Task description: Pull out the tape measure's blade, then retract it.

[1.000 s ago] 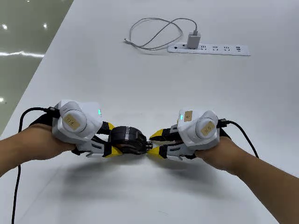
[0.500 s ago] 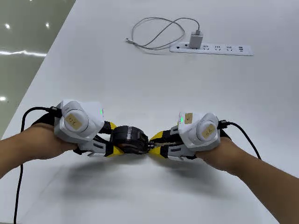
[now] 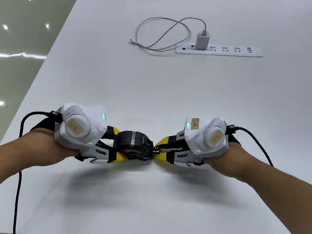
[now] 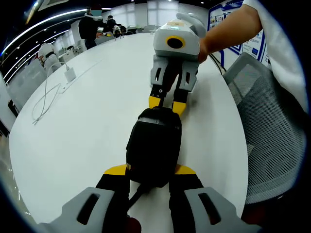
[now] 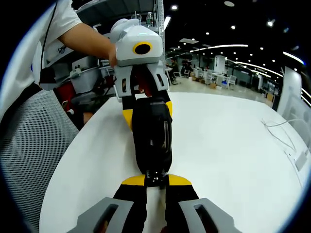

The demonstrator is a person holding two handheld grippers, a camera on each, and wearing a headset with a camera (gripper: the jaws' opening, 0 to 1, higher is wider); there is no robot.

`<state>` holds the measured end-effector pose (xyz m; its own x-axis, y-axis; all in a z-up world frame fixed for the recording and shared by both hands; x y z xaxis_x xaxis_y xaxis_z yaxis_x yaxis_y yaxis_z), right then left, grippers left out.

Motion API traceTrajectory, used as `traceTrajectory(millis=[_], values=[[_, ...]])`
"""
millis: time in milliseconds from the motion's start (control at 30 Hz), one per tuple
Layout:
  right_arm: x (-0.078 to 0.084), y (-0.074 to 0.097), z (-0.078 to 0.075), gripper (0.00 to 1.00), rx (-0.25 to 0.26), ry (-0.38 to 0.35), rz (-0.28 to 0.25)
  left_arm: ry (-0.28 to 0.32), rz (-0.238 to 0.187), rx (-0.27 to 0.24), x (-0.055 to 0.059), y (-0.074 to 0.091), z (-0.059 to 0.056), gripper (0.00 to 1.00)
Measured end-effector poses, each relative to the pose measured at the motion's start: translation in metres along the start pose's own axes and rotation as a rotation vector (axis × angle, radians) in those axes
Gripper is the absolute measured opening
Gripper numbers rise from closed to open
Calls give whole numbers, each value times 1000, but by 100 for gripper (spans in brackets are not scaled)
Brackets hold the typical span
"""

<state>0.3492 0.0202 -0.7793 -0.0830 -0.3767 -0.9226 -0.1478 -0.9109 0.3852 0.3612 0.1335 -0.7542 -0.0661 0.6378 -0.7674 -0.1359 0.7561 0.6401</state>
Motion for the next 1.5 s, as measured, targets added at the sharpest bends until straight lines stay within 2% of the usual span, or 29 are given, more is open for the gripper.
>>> traceTrajectory(millis=[433, 1133, 1500], values=[[1, 3, 3, 10, -11, 11, 10, -5, -5, 8, -1, 0, -1, 26], [10, 31, 2, 9, 18, -8, 25, -2, -11, 8, -2, 0, -1, 26], [14, 40, 1, 9, 26, -11, 33, 2, -10, 7, -1, 0, -1, 26]])
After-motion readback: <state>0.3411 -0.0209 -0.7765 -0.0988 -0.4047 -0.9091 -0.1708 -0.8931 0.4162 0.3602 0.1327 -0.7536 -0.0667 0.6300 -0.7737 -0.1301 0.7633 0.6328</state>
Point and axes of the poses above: the centre of the closed fingertips' face, and the gripper's own axes: y roughly backward along the fingers, z roughly to its left, x roughly out of its underside, the point moved 4 cm from there along y, roughly backward along the fingers, and after that the axes turned 12 degrees about -z, right-handed, at the moved point
